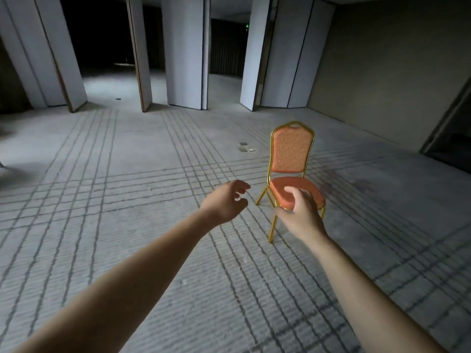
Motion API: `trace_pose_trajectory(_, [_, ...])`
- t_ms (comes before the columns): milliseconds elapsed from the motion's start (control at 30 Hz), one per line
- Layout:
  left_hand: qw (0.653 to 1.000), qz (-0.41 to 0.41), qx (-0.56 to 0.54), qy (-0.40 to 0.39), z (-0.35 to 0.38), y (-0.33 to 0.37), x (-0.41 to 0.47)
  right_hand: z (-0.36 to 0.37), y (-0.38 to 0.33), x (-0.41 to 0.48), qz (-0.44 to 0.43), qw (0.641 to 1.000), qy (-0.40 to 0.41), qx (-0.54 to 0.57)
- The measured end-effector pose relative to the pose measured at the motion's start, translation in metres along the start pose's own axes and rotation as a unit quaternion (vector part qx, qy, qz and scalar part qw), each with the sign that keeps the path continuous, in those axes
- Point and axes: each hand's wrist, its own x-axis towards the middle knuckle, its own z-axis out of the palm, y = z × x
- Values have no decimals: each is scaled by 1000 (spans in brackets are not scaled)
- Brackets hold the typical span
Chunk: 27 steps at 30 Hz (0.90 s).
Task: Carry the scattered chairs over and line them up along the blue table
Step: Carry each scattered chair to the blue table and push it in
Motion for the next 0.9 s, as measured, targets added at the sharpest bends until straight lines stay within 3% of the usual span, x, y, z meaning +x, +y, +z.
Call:
trace_pose_trajectory(367, [997, 20, -15, -68, 18, -110, 309, 78, 46, 295, 57, 995, 71, -44])
trace_pose_trajectory(600, [997, 32, -19, -74, 12, -165, 519, 120, 66, 513, 64, 996, 55, 8])
trace_pose_trajectory(900, [993, 12, -37, -109, 33, -255, 752, 187, 108, 737, 83, 994, 44, -55])
